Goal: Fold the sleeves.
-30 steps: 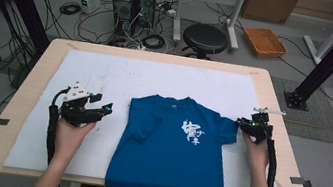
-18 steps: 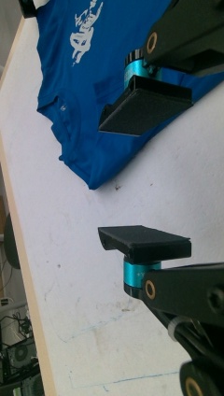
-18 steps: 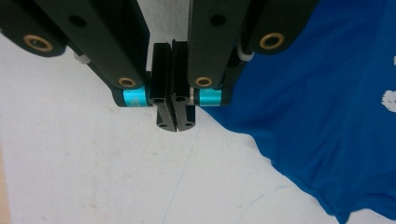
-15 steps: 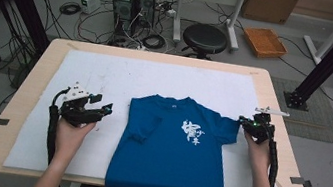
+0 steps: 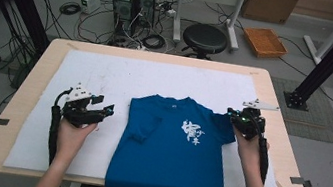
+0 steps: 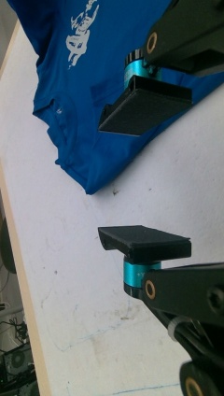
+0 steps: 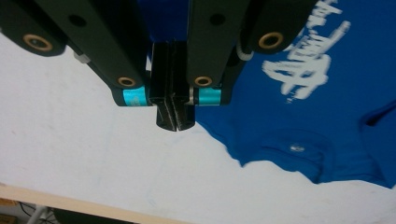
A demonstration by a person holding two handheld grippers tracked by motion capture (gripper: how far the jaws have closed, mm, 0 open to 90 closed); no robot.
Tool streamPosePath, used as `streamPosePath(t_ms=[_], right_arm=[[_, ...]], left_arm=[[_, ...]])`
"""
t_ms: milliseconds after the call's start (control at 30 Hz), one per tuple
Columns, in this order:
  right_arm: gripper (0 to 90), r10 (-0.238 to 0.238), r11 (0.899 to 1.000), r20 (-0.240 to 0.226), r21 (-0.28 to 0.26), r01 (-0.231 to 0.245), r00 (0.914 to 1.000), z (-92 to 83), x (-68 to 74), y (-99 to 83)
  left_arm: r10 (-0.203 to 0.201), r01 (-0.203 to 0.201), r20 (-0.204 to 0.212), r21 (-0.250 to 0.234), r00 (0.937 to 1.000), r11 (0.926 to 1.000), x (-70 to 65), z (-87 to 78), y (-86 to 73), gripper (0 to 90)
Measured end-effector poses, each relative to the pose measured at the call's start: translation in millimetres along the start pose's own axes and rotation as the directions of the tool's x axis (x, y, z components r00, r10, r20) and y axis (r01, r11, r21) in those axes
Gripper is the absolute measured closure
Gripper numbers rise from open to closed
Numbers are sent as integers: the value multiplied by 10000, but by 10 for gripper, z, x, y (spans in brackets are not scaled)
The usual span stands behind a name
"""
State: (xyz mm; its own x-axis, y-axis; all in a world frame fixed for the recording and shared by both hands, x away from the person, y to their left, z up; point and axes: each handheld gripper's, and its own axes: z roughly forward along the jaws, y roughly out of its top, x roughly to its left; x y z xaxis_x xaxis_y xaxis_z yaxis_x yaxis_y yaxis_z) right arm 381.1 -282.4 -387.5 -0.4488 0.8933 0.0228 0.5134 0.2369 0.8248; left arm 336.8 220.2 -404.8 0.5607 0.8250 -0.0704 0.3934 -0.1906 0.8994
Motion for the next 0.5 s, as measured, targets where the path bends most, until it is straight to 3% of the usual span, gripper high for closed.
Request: streamPosePath(t_ms=[300,500], right_arm=[[898,-915,9955,-331,230,923,9952,104,595,220],[897,-1189,9910,-409,562,1211,9921,286,869,286]], left_arm=[[6,-7,62,60,10000,10000,0,14,-4,431],[-79,77,146,98,9999,9999,-5,31,-6,431]])
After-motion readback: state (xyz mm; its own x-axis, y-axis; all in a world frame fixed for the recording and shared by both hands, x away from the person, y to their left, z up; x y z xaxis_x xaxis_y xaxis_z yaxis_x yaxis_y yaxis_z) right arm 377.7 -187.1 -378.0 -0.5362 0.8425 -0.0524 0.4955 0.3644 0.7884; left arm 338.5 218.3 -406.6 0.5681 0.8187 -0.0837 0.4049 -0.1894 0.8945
